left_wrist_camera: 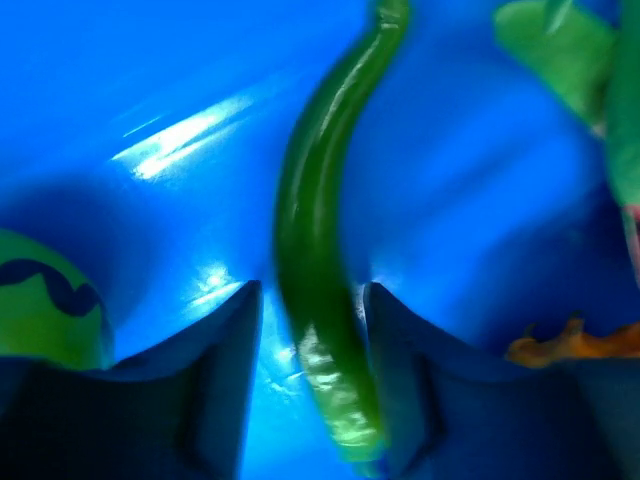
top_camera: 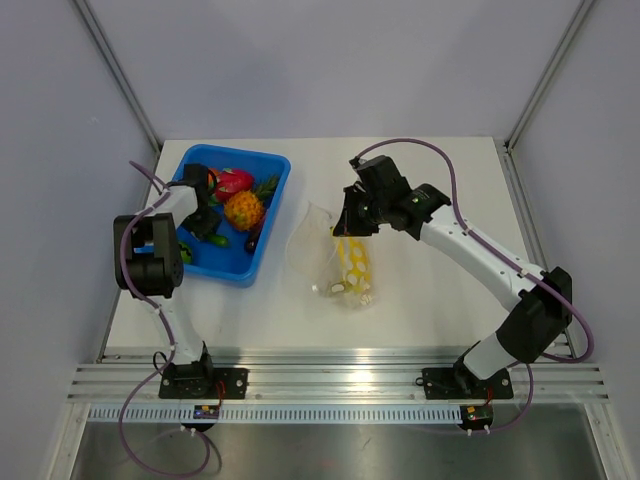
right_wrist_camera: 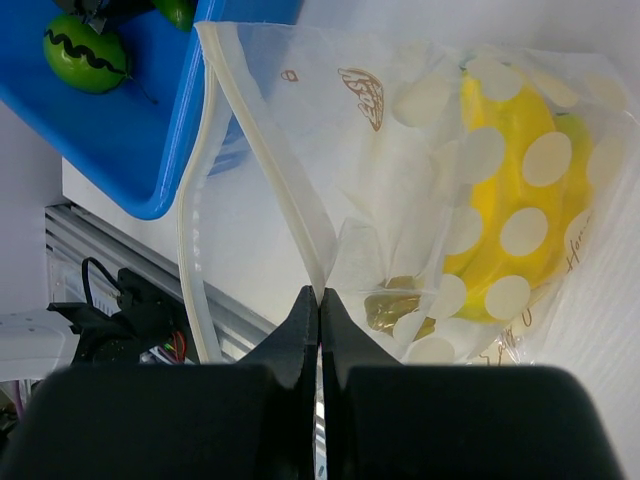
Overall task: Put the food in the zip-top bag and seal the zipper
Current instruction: Pick up the fake vegetable from the bin.
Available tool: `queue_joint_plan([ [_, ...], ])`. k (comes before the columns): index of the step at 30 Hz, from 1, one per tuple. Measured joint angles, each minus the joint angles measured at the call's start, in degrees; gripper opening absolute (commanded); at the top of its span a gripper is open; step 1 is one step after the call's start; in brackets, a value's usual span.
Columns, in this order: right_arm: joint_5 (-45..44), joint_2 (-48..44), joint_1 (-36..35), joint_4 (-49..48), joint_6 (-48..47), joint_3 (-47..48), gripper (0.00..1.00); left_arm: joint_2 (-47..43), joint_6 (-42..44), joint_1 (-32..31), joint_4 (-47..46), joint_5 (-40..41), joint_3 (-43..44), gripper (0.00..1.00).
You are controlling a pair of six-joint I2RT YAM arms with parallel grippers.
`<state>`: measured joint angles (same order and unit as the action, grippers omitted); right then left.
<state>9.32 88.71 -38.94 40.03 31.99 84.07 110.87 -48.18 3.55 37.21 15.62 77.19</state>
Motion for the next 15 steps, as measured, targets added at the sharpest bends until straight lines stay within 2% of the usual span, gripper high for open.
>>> queue_joint_plan([
  [3, 0.3, -0.3, 0.0, -0.2, 0.3, -0.5, 0.00, 0.0, 0.1, -0.1, 1.0, 0.1, 0.0, 0.29],
  [8, 0.3, -0.7, 0.0, -0.3, 0.8, -0.9, 0.00, -4.1, 1.4, -0.2, 2.6, 1.0, -0.1, 0.16],
  [9, 0.3, -0.8, 0.0, -0.3, 0.8, -0.9, 0.00, -6.2, 1.9, -0.4, 2.9, 1.3, -0.1, 0.12],
  [15, 0.4, -1.3, 0.0, -0.4, 1.2, -1.2, 0.00, -23.1, 6.5, -0.8, 2.9, 3.4, 0.1, 0.04],
])
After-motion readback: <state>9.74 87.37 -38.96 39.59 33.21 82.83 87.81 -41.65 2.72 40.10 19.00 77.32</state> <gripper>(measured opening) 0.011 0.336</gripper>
